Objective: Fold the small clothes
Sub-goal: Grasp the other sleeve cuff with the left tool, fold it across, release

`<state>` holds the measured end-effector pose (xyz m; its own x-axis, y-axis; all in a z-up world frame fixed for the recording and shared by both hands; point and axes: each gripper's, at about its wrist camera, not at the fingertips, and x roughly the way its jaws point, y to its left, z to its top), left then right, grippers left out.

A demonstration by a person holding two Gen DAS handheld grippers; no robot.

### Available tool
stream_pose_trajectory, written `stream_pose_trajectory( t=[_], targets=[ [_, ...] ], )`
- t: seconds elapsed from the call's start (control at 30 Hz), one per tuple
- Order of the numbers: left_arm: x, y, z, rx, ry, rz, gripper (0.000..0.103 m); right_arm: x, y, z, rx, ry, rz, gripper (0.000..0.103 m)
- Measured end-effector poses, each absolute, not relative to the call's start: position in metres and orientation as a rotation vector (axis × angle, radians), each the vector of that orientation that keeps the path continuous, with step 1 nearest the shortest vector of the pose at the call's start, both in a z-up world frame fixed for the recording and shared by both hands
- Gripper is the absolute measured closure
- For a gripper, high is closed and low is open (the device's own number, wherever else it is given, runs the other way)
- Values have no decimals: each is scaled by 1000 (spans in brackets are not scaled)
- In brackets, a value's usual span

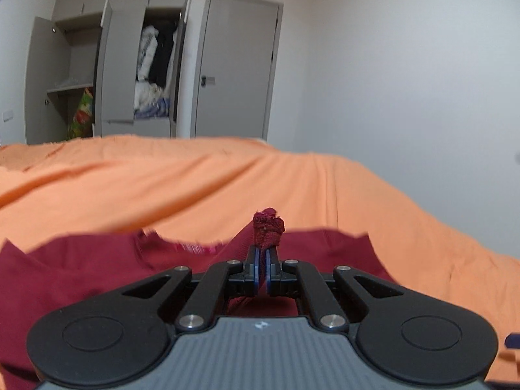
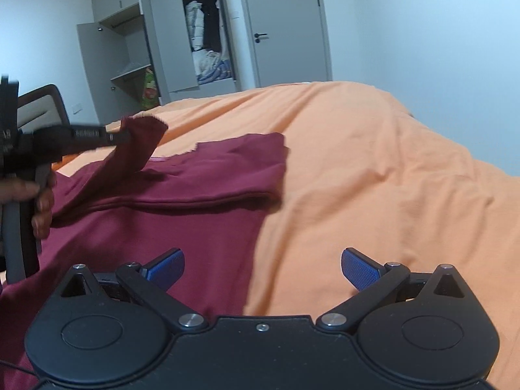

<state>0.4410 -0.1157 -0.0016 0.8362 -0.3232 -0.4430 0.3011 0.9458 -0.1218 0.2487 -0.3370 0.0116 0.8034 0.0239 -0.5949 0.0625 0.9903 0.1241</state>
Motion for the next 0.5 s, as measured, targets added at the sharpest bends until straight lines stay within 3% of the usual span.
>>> stream_pose_trajectory(
  t=[0.2, 0.27, 0.33, 0.43, 0.5],
  targets=[
    [450, -125, -25, -58, 581, -342, 96, 246, -346, 5, 183, 645, -44, 1],
    [450, -126, -27, -61, 617, -350, 79, 245, -346, 4, 193, 645, -45, 1],
    [441, -124, -23, -86, 619, -353, 34, 246, -345, 4, 195, 646, -46, 1],
    [425, -113, -9, -112, 580, -346, 17, 248, -344, 2, 197, 651, -45, 1],
    [415, -104, 2, -111, 575, -335, 13, 249, -342, 2, 196, 653, -45, 1]
  ],
)
